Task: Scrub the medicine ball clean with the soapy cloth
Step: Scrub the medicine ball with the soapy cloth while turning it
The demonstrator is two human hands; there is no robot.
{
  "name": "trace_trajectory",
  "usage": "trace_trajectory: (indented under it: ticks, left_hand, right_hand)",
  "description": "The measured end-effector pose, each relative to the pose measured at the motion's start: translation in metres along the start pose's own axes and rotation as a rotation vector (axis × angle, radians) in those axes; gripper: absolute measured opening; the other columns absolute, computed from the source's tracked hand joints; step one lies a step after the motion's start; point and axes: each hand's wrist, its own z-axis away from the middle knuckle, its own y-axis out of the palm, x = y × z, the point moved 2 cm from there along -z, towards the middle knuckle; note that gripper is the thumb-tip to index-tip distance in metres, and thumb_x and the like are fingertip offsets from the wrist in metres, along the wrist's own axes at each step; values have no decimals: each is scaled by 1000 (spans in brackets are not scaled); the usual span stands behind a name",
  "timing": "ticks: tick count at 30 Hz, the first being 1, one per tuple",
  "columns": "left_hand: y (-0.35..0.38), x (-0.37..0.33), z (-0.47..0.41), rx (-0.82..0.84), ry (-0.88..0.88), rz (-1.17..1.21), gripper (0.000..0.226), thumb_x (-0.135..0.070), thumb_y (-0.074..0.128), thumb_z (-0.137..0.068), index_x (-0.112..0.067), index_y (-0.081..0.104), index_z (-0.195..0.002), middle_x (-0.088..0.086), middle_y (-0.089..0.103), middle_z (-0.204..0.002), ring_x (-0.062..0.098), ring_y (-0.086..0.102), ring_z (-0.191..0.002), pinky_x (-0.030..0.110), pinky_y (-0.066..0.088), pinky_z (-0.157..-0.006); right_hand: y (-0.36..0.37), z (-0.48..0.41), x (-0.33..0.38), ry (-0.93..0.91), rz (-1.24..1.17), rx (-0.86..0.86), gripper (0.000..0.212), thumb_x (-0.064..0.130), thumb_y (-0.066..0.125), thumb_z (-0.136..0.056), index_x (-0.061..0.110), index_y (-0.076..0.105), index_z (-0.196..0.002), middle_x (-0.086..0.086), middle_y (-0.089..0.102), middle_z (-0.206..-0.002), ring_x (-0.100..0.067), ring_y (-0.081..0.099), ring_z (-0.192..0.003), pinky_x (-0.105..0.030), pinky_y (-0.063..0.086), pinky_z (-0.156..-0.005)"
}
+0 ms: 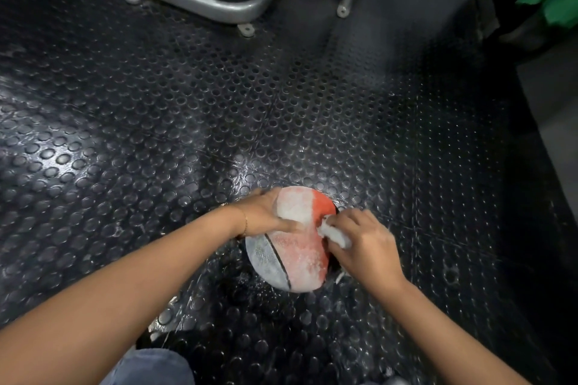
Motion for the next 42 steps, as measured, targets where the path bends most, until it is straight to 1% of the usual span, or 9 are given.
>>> trace_trajectory:
  ticks: [3, 5, 9, 13, 18, 23, 29, 36, 42]
  left_hand:
    - [-1, 0, 3, 4, -11, -34, 104, -64, 64, -73, -32, 2, -151, 4, 10, -157, 27, 21, -141, 41, 22, -116]
    - [-1, -4, 6, 2, 3, -75, 101, -60, 62, -78, -30, -1, -151, 4, 3, -158, 27, 17, -143, 38, 19, -115]
    - [-1, -3, 3, 4, 19, -65, 106, -64, 64, -73, -31, 1, -151, 6, 8, -157, 27, 22, -141, 38, 23, -116]
    - [-2, -4, 9, 18, 50, -108, 103, -57, 64, -78, -27, -3, -151, 2, -1, -158, 26, 16, -143, 35, 19, -114]
    - [-3, -4, 8, 26, 69, -119, 107, -62, 65, -73, -31, -2, -151, 2, 3, -157, 26, 19, -141, 36, 21, -114]
    - [-3, -1, 10, 26, 85, -114, 105, -61, 64, -75, -33, -3, -150, -1, 2, -157, 26, 21, -141, 37, 24, -113]
    - [2, -6, 12, 27, 109, -173, 112, -65, 67, -69, -35, -4, -150, -6, 4, -156, 26, 30, -137, 38, 31, -111]
    - [9, -11, 25, 40, 181, -324, 111, -60, 68, -72, -31, -5, -149, -9, 0, -155, 23, 28, -137, 38, 34, -109]
    - [16, -5, 30, 30, 236, -354, 115, -58, 74, -66, -35, -3, -148, -13, -3, -153, 20, 39, -130, 37, 44, -101]
  right_hand:
    - [-1, 14, 8, -140, 30, 8, 15, 26, 62, -72, 17, 67, -83, 1, 65, -83, -15, 59, -69, -27, 51, -54]
    - [-1, 14, 5, -127, 26, 21, 16, 23, 67, -69, 18, 67, -84, 1, 65, -84, -16, 60, -70, -28, 51, -55]
    - [-1, -6, -5, 107, -53, 62, 28, 19, 77, -64, 23, 70, -90, 6, 65, -86, -16, 60, -75, -31, 53, -58]
    - [-5, -5, 8, 18, -22, 109, 28, 20, 79, -60, 23, 70, -86, 7, 65, -82, -14, 60, -70, -27, 50, -55]
    - [-3, -24, -1, 281, -90, 185, 18, 25, 62, -83, 25, 67, -100, 2, 65, -97, -18, 60, -89, -35, 53, -72]
    - [-6, -23, 14, 161, -92, 247, 19, 28, 60, -82, 27, 67, -99, 4, 64, -101, -17, 60, -89, -37, 53, -72]
    - [-3, -51, -4, 355, -74, 367, 18, 31, 57, -85, 25, 66, -100, 1, 62, -111, -14, 58, -75, -31, 51, -72]
    - [-10, -29, 0, 278, -67, 456, 13, 29, 51, -83, 30, 64, -82, 5, 63, -90, -17, 61, -82, -35, 52, -70]
    - [-8, -22, -5, 355, -42, 459, 22, 32, 55, -84, 29, 64, -104, 3, 63, -106, -17, 60, -92, -35, 52, -79]
